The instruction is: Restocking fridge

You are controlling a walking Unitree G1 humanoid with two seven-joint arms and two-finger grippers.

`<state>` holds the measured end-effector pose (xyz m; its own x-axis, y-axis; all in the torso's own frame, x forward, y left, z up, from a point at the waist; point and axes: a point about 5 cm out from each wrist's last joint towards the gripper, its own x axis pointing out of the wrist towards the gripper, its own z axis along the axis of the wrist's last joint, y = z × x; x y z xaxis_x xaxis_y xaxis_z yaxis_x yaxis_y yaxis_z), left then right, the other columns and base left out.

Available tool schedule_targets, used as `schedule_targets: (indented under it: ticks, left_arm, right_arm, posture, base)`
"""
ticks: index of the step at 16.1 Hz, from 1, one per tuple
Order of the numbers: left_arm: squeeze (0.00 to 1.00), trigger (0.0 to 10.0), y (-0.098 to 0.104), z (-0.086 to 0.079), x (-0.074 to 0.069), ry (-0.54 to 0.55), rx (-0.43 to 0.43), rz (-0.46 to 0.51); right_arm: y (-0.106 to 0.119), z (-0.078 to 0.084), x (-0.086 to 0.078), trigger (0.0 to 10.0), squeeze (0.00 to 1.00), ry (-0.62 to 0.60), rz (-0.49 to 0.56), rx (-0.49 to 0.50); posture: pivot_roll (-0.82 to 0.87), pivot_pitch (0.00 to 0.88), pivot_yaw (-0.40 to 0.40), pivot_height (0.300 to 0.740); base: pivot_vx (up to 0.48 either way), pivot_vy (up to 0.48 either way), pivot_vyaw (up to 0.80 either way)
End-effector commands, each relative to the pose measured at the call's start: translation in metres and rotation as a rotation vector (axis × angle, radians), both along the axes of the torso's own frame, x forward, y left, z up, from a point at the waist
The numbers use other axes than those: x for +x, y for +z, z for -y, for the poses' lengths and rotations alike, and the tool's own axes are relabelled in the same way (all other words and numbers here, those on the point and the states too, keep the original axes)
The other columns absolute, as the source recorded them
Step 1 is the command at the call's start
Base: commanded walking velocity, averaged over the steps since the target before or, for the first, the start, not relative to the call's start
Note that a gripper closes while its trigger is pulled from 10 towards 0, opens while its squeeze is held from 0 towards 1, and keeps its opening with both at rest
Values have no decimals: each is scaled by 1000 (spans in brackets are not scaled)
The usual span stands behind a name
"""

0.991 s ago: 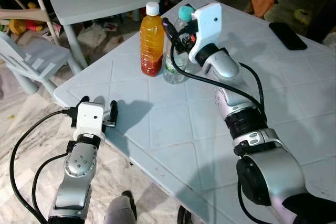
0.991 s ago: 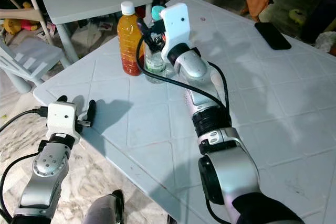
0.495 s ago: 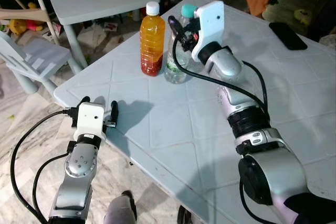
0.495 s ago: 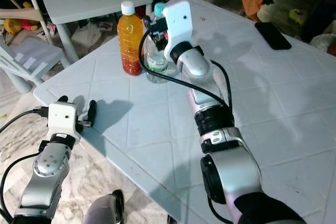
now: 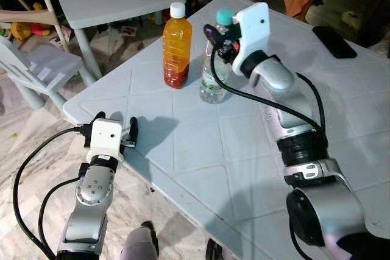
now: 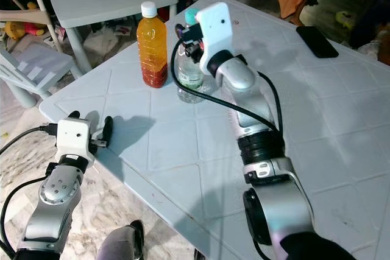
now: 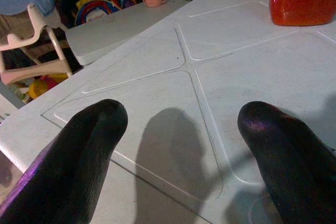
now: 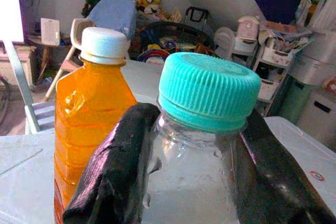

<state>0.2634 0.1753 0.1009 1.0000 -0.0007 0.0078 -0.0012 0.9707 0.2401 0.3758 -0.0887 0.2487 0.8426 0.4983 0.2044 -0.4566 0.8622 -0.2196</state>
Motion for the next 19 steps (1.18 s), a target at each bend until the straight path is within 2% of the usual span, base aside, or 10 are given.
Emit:
schedule_targets:
  ticks: [1,2,3,6,8,11,12,15,16,19]
  left_arm:
    - [0,10000,-9,2,-2,-14,4,-47]
    - [0,10000,-9,2,-2,-15,5,-49]
    - [0,10000,-9,2,-2,-17,6,-51]
    - [0,10000,-9,0,-1,-17,11,-52]
    - [0,10000,-9,-1,-2,-15,12,-54]
    - [0,10000,-10,0,-3,-17,17,-60]
    - [0,10000,-10,0,-3,-17,18,-61]
    - [0,10000,-11,0,-3,-16,18,-64]
    - [0,10000,-11,1,-3,-18,18,-67]
    - [0,10000,-11,1,-2,-25,17,-70]
  right_arm:
    - [-10,5,-2,10000,0,-15,-54,-7]
    - [-11,7,-2,10000,0,-17,-62,-2]
    - [-11,7,-3,10000,1000,-14,-70,3]
    - [-11,7,-6,10000,1000,-13,-74,-4]
    - [-10,5,-9,10000,0,-1,-77,-3]
    - [-3,5,-13,10000,0,12,-70,9]
    - [-1,5,-15,10000,1000,21,-74,18]
    - [1,7,-19,10000,1000,12,-81,21]
    - [1,7,-21,10000,0,19,-90,24]
    - [2,8,-26,10000,0,24,-96,16]
  posture:
    - [119,151,-66,740]
    - [119,150,-65,740]
    - [119,149,-64,740]
    - [120,149,-64,740]
    - [120,150,-63,740]
    - [120,150,-65,740]
    - [120,150,-65,740]
    - [116,150,-64,740]
    - [114,149,-63,740]
    - [109,147,-62,740]
  base:
    - [0,0,0]
    - [0,0,0]
    - [0,0,0]
    - [0,0,0]
    - [0,0,0]
    - [0,0,0]
    - [0,0,0]
    - [0,0,0]
    - [0,0,0]
    - [0,0,0]
